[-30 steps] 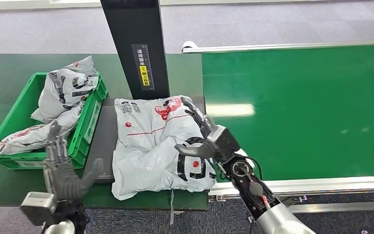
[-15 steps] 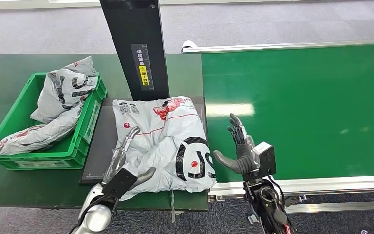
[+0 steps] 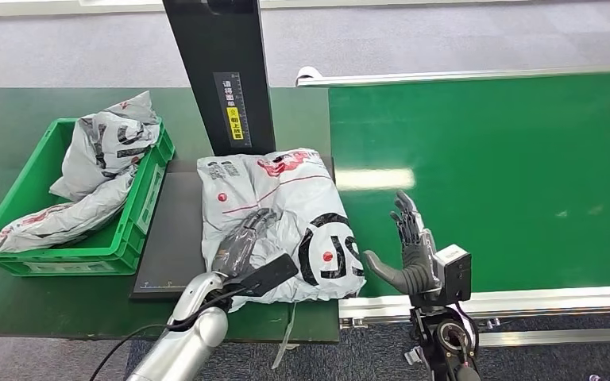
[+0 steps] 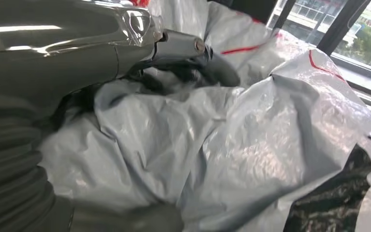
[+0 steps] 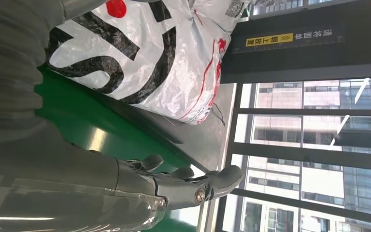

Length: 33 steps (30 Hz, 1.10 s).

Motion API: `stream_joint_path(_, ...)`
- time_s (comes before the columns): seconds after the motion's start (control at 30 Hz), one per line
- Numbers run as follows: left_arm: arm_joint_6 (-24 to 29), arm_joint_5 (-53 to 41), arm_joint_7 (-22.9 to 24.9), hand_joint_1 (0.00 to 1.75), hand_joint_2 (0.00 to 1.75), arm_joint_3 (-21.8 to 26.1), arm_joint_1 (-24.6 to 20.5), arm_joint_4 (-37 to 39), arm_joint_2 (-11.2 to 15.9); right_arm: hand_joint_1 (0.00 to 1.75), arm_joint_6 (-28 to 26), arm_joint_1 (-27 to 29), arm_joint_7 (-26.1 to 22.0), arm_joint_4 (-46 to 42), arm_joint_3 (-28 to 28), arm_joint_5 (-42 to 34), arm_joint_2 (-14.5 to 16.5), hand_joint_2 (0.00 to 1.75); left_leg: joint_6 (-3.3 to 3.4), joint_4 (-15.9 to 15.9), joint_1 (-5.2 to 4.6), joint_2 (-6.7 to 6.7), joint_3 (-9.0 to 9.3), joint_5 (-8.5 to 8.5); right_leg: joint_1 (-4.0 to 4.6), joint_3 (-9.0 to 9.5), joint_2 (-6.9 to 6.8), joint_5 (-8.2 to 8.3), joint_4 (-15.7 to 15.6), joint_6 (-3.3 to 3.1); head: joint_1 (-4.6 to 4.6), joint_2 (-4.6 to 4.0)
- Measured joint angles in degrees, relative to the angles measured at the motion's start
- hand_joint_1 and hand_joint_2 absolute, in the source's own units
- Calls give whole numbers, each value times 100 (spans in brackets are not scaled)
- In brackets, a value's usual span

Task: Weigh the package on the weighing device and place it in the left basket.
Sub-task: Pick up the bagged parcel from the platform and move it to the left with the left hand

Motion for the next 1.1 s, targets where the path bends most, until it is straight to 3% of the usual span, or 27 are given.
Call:
stream_joint_path(0.2, -4, 137, -240, 175, 175, 2, -87, 95, -14, 0, 94, 20, 76, -90, -143, 141, 89, 175, 0, 0, 0, -1, 3, 0, 0, 3, 0, 0, 0, 0, 1, -1)
stream_joint_path(0.33, 277, 519, -885, 175, 175, 4, -29, 27, -11, 0, 184, 131, 159, -254, -234, 193, 108, 175, 0, 0, 0, -1, 2, 0, 0, 3, 0, 0, 0, 0, 0, 0)
stream_joint_path(0.5, 1040, 1199, -1790, 175, 175, 4, 168, -426, 4, 0, 261, 251, 260, -360, -374, 224, 114, 175, 0, 0, 0, 0, -3, -1, 0, -3, 0, -1, 0, 0, -1, 0)
stream_joint_path(0.7, 1906, 1781, -2504, 175, 175, 7, 423, -1338, 77, 0, 277, 265, 284, -302, -508, 218, 109, 175, 0, -1, 0, 0, -4, -1, 1, -3, 0, -1, 0, 0, 0, -1)
stream_joint_path(0.77, 2380, 1599, -2772, 175, 175, 14, 561, -1750, 109, 0, 286, 265, 268, -255, -524, 204, 95, 175, 0, -1, 0, 1, -4, -1, 1, -3, 0, -1, 0, 0, -1, -1)
stream_joint_path(0.87, 2973, 554, -3091, 175, 175, 107, 819, -2562, 136, 0, 296, 264, 214, -156, -528, 159, 51, 175, 0, -1, 0, 0, -6, -1, 0, -4, -1, -3, 0, 1, -1, 0)
stream_joint_path(1.1, 3018, -613, -3144, 175, 175, 887, 884, -3569, 45, 0, 247, 270, 124, -6, -524, 87, -35, 175, -1, -1, 1, -1, -3, -1, 1, -3, 0, -2, 0, -1, -1, -1)
